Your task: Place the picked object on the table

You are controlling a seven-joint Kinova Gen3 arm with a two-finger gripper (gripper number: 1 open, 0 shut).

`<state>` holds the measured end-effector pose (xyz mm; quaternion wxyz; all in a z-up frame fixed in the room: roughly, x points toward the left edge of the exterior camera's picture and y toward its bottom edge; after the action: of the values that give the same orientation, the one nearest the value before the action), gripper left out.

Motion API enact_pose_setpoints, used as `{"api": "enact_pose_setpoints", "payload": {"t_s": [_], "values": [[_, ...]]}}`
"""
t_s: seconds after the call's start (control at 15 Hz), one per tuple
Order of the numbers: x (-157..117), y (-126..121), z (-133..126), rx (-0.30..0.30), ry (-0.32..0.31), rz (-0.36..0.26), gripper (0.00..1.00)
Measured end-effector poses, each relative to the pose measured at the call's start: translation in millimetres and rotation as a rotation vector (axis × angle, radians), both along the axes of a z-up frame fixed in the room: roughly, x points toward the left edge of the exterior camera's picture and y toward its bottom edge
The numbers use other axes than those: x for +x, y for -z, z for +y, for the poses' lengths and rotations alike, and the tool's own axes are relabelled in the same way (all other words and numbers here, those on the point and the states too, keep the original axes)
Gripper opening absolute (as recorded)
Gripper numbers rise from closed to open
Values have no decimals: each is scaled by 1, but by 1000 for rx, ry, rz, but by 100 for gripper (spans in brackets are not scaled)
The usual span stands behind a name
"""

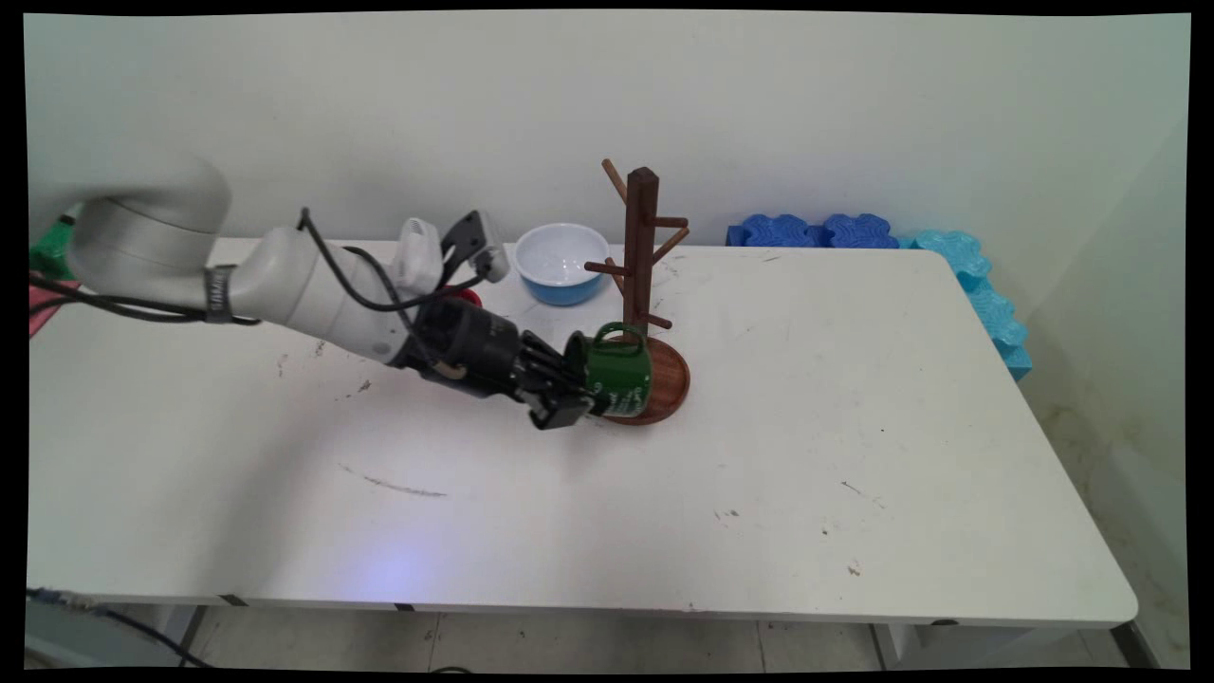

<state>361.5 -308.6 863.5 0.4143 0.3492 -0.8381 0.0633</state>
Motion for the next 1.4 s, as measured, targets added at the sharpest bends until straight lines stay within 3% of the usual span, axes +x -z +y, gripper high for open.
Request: {"api": "enact_pose_setpoints", "payload": {"t_s": [0.73, 1.4], "values": [[52, -28, 10, -62, 129, -235, 0], [63, -38, 17, -75, 216, -439, 0]]}}
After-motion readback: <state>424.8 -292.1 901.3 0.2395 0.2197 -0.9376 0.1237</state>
